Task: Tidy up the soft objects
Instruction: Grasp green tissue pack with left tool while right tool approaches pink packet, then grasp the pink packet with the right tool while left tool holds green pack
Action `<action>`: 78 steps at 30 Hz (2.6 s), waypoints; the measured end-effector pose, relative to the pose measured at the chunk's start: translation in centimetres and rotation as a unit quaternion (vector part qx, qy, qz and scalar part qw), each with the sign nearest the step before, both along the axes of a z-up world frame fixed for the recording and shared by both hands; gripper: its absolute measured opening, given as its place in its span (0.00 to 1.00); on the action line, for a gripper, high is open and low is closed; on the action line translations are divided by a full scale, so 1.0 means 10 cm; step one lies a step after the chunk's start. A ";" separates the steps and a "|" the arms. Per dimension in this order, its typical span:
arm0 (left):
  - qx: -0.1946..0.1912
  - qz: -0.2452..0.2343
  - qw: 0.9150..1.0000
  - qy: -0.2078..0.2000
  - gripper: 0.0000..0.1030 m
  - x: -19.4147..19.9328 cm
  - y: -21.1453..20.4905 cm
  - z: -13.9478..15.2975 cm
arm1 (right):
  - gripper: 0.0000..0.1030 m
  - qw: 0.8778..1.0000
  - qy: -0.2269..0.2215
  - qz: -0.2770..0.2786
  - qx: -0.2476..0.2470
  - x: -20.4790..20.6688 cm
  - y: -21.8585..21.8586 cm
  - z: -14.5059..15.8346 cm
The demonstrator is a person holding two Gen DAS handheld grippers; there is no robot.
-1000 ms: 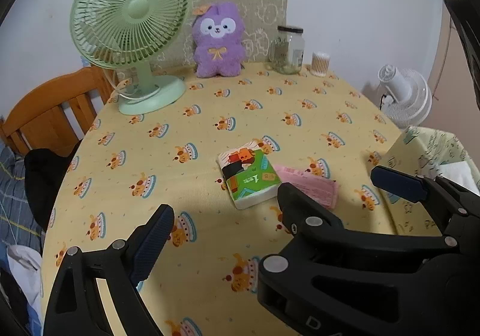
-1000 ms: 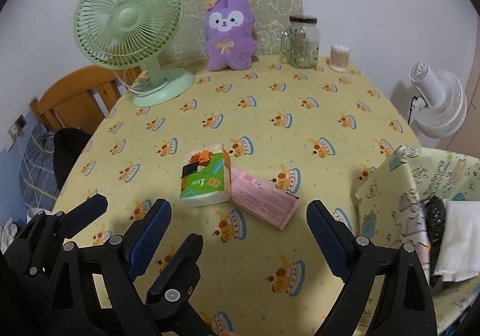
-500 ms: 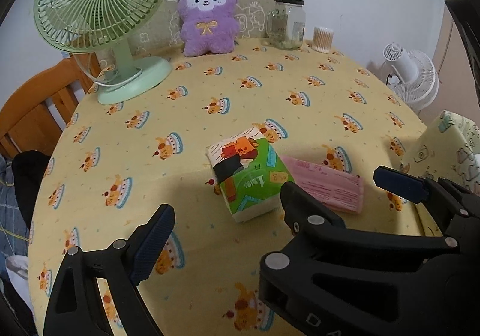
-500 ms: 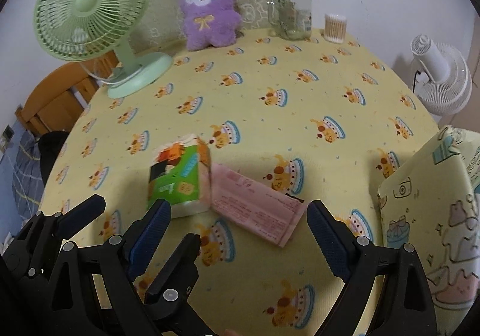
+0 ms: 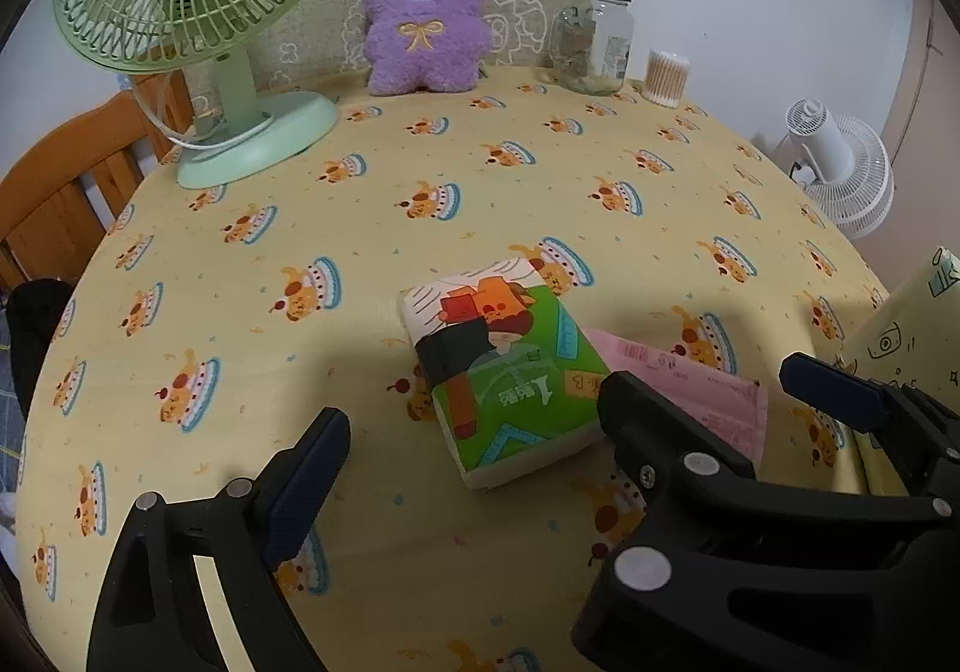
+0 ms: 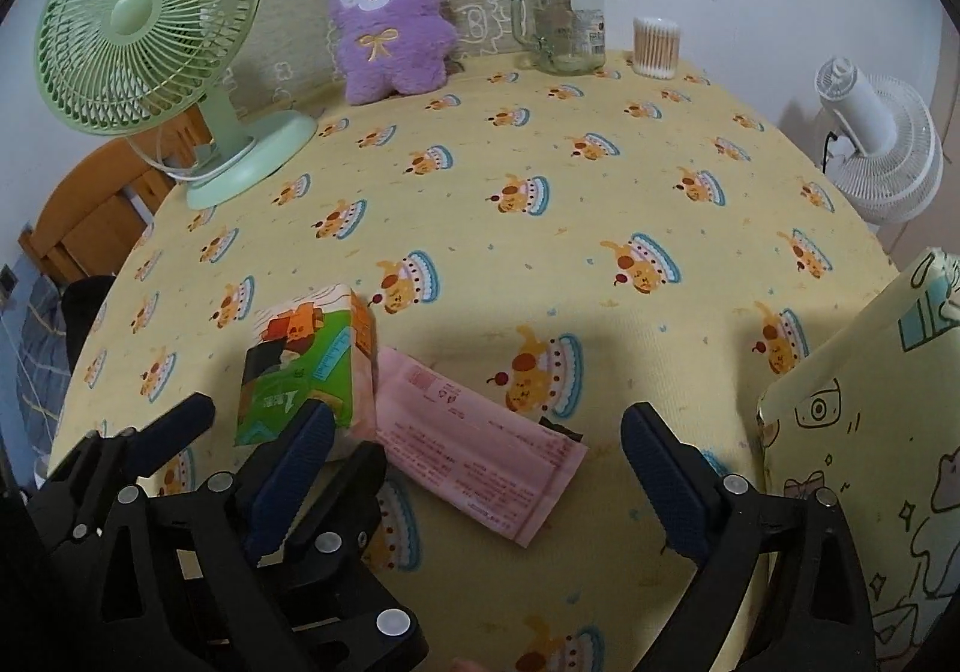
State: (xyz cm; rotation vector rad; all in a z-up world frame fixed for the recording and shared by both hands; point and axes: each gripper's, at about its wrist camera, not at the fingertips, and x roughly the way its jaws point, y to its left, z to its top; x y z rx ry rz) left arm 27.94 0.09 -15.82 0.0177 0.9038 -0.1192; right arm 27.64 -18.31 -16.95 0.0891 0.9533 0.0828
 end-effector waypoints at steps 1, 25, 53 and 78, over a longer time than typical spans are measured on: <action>0.000 0.000 1.000 0.001 0.81 0.01 0.00 0.00 | 0.95 1.000 0.000 -0.002 0.000 0.00 -0.01 0.00; 0.033 0.029 0.999 0.010 0.53 -0.24 0.24 0.03 | 0.95 0.998 0.003 0.025 -0.054 0.11 0.22 -0.17; 0.026 0.015 1.000 0.003 0.55 -1.04 0.09 0.02 | 0.73 0.996 0.012 0.076 -0.036 -0.72 0.30 -0.05; 0.047 0.003 0.999 -0.001 0.60 -1.23 0.13 0.02 | 0.74 0.994 0.025 0.094 -0.047 -0.89 0.33 -0.06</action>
